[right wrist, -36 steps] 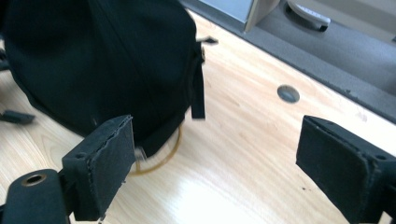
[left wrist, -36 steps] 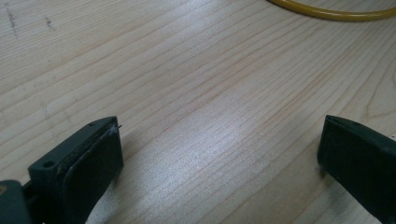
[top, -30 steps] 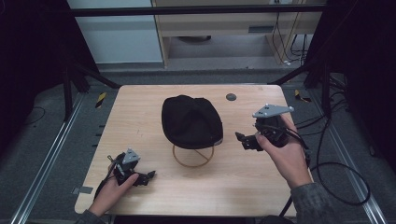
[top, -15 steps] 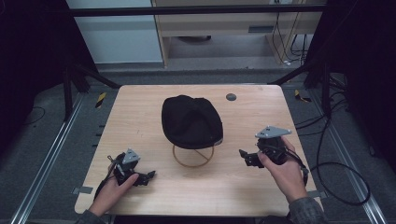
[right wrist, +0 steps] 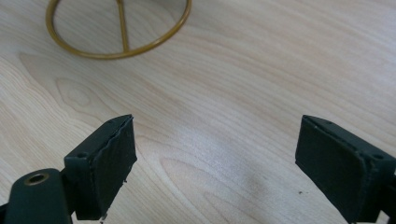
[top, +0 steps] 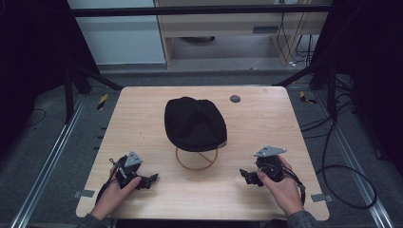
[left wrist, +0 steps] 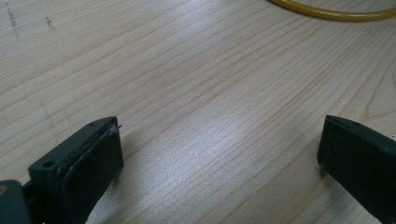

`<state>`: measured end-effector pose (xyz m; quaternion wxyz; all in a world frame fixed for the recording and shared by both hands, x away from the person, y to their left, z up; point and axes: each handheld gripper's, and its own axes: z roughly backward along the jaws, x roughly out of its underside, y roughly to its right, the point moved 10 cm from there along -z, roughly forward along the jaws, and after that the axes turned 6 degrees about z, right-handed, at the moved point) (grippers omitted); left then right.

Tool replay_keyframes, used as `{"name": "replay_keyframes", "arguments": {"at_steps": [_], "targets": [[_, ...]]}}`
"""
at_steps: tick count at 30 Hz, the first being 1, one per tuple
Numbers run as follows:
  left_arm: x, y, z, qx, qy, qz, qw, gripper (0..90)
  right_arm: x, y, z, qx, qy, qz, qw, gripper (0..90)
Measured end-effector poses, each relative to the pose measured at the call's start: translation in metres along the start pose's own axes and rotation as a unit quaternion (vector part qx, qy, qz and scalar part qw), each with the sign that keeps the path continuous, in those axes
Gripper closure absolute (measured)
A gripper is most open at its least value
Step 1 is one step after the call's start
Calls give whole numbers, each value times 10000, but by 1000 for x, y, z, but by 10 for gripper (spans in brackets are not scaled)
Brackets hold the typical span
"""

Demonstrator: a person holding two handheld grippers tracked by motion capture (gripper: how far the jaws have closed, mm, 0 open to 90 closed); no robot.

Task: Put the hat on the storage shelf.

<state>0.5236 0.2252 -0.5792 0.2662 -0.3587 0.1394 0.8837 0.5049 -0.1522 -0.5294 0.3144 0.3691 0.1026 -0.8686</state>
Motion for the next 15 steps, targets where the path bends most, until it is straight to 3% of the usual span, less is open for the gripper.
{"name": "replay_keyframes", "arguments": {"at_steps": [15], "targets": [[0,0,0,0,0,0,10000,0,10,-2,-32,-44,-170,-72,9998,126]]}}
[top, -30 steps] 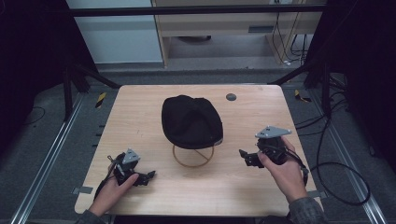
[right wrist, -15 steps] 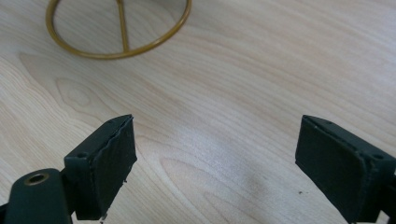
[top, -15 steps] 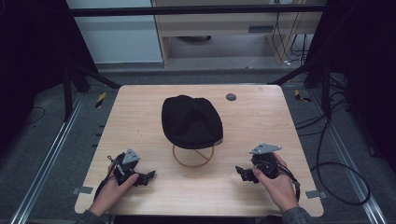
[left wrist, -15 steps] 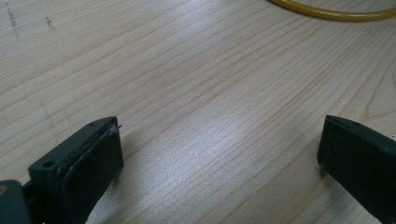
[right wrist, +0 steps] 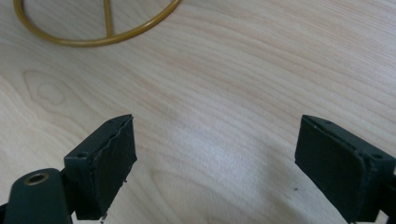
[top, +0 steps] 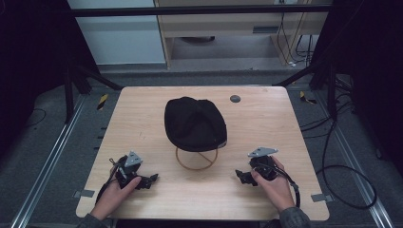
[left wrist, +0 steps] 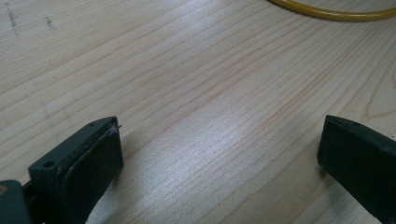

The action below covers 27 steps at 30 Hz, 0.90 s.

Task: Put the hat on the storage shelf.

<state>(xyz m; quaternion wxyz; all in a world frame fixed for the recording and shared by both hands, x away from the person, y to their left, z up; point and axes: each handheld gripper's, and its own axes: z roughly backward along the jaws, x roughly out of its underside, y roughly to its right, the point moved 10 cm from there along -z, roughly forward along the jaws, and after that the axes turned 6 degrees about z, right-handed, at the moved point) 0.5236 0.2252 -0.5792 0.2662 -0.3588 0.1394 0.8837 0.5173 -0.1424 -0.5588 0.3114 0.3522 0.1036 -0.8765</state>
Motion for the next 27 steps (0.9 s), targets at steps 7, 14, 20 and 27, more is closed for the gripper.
{"name": "replay_keyframes", "arguments": {"at_steps": [7,14,20,27], "targets": [[0,0,0,6,-3,0,10000,0,-9,6,-17,15,256,-347,9991,117],[0,0,0,0,-1,0,10000,0,-13,15,-34,152,389,-597,9973,112],[0,0,0,-4,0,-2,10000,0,-15,18,-37,350,510,-596,9963,104],[0,0,0,-3,-1,-2,10000,0,-9,16,-37,645,334,-317,9969,88]]}}
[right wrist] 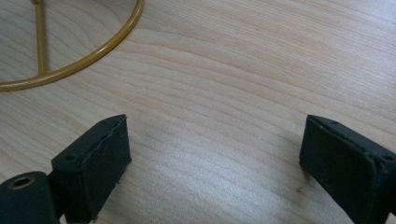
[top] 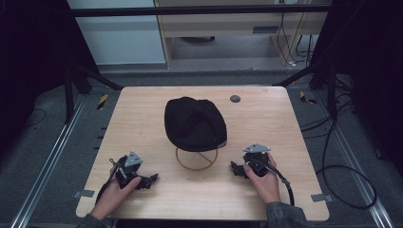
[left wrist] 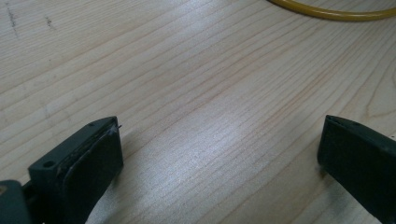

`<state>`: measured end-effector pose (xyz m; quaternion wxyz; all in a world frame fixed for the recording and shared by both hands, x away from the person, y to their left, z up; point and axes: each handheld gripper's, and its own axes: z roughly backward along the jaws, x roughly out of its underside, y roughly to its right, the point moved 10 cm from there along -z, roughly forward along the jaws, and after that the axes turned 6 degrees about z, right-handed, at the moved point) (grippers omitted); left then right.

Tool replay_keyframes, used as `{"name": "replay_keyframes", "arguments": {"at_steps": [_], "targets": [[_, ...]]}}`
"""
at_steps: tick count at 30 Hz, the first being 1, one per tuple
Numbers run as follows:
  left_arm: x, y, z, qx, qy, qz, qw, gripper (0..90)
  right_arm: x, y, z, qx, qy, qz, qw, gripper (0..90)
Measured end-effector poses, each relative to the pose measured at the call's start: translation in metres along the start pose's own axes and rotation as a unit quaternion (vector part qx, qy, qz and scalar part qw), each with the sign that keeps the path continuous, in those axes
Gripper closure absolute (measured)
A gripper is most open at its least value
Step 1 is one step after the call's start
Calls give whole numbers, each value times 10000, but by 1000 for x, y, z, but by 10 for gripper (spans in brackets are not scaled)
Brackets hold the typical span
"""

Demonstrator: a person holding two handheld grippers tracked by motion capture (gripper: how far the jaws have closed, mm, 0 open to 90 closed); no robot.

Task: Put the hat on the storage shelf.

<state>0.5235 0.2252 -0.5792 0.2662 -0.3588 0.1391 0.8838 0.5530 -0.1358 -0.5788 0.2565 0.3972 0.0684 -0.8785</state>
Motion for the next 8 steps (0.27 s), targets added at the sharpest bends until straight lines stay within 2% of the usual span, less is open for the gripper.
{"name": "replay_keyframes", "arguments": {"at_steps": [8], "targets": [[0,0,0,16,-1,-9,10000,0,3,-1,3,-56,8,45,10000,87]]}}
